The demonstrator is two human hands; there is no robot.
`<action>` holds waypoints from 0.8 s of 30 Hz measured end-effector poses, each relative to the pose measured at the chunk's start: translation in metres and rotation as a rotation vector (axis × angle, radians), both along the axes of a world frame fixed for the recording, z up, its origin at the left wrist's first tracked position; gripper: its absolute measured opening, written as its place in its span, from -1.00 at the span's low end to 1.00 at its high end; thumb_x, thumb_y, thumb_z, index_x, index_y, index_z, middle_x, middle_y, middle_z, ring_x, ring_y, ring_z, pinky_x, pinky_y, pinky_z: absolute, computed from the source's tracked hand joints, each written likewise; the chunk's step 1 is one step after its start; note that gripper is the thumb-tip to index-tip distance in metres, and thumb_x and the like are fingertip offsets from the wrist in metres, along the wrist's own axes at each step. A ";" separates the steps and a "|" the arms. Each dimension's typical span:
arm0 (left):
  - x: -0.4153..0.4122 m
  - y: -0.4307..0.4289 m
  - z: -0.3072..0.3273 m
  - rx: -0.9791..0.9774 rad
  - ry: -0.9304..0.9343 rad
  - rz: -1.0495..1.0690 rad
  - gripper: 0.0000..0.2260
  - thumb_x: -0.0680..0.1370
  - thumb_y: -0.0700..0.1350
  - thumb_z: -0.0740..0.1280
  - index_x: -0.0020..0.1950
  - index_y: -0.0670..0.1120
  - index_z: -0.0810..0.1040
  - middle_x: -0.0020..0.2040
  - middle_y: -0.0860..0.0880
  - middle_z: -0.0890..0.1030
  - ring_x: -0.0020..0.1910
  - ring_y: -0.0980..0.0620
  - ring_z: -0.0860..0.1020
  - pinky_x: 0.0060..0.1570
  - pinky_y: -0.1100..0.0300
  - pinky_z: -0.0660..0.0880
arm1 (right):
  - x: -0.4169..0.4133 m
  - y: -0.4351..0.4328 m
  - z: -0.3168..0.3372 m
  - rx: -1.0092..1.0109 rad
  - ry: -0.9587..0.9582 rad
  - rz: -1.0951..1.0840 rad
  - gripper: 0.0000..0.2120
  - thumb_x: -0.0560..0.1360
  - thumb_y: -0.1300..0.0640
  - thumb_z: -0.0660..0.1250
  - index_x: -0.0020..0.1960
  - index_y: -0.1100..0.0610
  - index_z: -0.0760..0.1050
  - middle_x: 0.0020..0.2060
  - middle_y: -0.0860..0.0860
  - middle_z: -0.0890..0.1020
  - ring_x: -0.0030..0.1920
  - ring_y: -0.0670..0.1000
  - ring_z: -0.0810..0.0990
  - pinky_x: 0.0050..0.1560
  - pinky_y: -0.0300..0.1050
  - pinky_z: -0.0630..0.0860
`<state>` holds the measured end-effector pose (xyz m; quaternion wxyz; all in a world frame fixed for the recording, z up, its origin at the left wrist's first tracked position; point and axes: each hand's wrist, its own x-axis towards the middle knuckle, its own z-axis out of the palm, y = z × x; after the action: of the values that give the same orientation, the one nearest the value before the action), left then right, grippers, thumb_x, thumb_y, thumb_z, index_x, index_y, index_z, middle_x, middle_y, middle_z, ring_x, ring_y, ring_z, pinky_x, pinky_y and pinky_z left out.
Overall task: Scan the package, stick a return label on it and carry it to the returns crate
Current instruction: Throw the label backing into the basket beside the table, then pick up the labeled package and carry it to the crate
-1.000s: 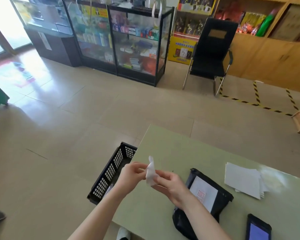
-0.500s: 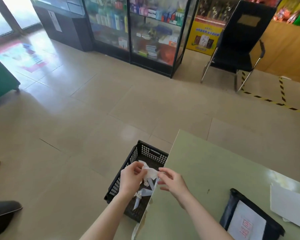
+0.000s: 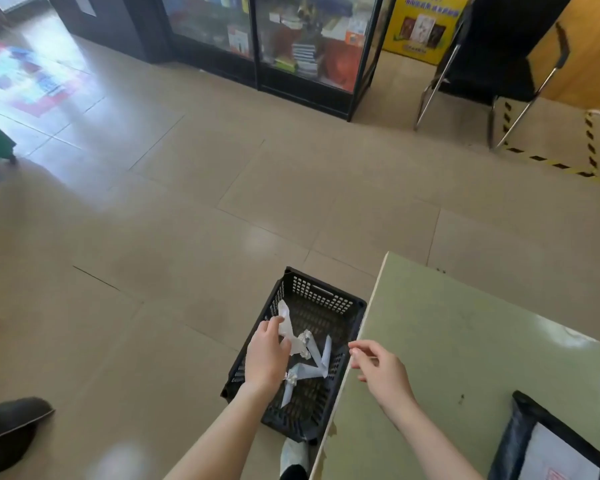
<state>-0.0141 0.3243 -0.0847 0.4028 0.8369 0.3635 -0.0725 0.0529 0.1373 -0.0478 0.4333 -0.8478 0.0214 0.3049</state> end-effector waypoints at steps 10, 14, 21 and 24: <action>0.005 -0.006 -0.010 0.019 0.065 -0.181 -0.44 0.55 -0.09 0.38 0.50 0.02 0.26 0.49 0.01 0.36 0.35 -0.03 0.45 0.21 0.10 0.45 | 0.003 -0.019 0.000 -0.026 -0.036 -0.048 -0.84 0.53 0.16 0.27 -0.09 -0.03 0.60 -0.20 -0.06 0.68 -0.12 -0.06 0.64 -0.02 0.00 0.61; 0.006 -0.026 0.000 0.010 0.017 -0.164 -0.61 0.59 -0.04 0.30 0.41 -0.01 0.39 0.29 0.00 0.56 0.16 0.04 0.56 -0.02 0.24 0.49 | 0.000 -0.045 0.009 -0.057 -0.077 -0.094 -0.85 0.53 0.18 0.27 -0.08 -0.01 0.59 -0.18 -0.05 0.66 -0.10 -0.03 0.62 -0.12 -0.22 0.54; 0.011 -0.133 0.034 -0.131 -0.149 -0.254 -0.86 0.56 -0.12 0.30 0.10 -0.03 0.58 -0.21 0.06 0.65 -0.19 0.06 0.59 -0.13 0.12 0.54 | -0.035 -0.179 0.015 -0.532 -0.319 -0.302 -0.64 0.47 0.17 0.37 0.26 0.08 0.48 0.24 0.08 0.46 0.23 0.11 0.44 0.15 -0.05 0.42; 0.007 -0.187 0.041 -0.250 -0.161 -0.330 -0.85 0.53 -0.13 0.34 0.09 0.01 0.57 -0.18 0.06 0.64 -0.16 0.04 0.60 -0.10 0.15 0.53 | -0.056 -0.244 0.012 -0.702 -0.292 -0.468 -0.46 0.38 0.08 0.47 0.32 0.11 0.41 0.29 0.22 0.45 0.25 0.22 0.41 0.14 0.08 0.44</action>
<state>-0.0076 0.1373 -0.0436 0.5137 0.8317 0.1766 -0.1147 -0.0028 -0.1066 -0.0359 0.1749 -0.9500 0.2538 0.0501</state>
